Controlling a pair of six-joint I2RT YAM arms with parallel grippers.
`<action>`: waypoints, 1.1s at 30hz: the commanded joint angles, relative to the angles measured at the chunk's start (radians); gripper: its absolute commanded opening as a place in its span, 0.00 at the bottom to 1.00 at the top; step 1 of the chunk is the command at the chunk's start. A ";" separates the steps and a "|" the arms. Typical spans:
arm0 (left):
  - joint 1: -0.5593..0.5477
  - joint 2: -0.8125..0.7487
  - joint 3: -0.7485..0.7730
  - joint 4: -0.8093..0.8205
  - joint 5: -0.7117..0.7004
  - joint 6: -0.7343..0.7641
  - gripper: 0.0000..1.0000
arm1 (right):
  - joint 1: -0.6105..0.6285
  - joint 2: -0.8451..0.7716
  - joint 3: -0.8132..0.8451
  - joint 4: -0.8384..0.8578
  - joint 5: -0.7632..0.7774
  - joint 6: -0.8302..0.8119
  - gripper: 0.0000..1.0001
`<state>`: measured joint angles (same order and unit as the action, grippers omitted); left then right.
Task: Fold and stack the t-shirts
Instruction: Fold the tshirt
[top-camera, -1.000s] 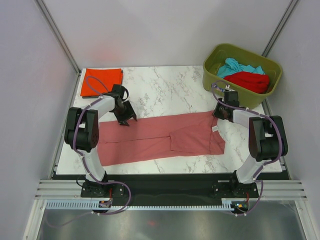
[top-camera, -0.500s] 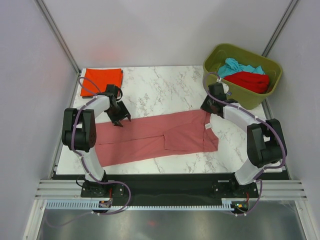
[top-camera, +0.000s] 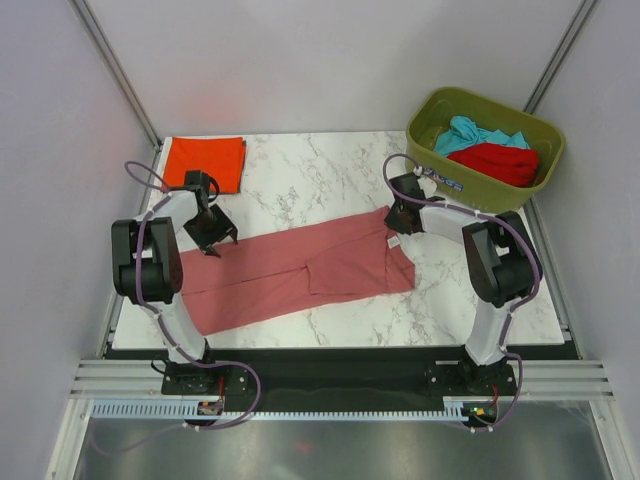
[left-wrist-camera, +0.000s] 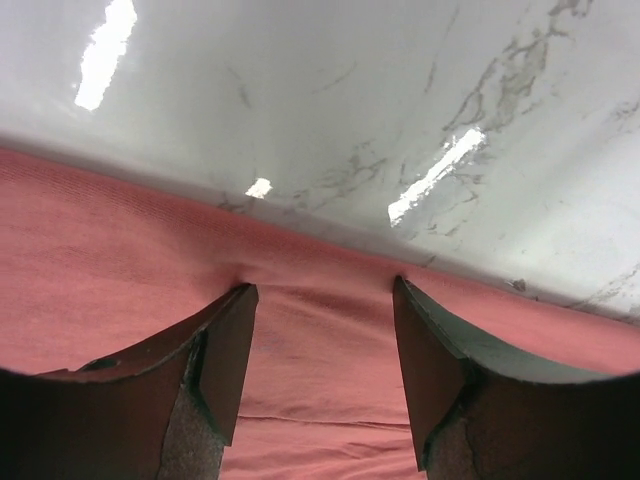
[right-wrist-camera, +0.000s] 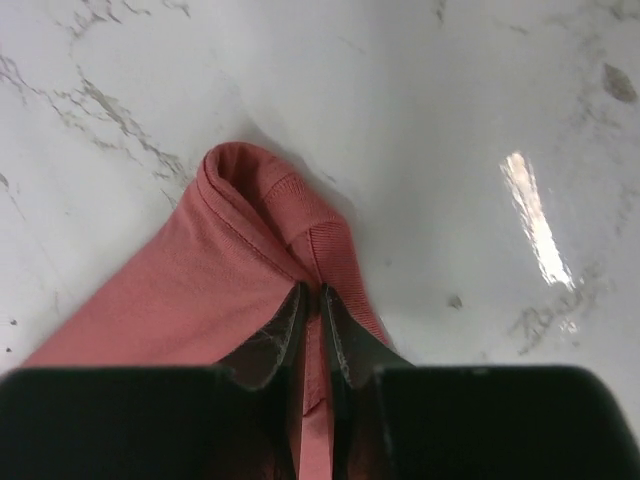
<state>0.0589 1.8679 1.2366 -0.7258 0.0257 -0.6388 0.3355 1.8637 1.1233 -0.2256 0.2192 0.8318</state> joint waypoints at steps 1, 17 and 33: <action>0.024 -0.056 -0.002 -0.027 -0.128 0.037 0.66 | -0.003 0.069 0.085 0.019 0.072 -0.062 0.17; 0.012 -0.357 -0.125 0.043 0.002 0.028 0.71 | -0.049 0.641 0.998 -0.006 -0.098 -0.422 0.20; 0.039 -0.406 -0.198 0.143 0.270 0.016 0.71 | -0.012 0.396 0.951 -0.047 -0.167 -0.335 0.22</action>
<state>0.0708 1.5024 1.0027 -0.6125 0.2752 -0.6170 0.2836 2.4317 2.1796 -0.2401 0.0074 0.4309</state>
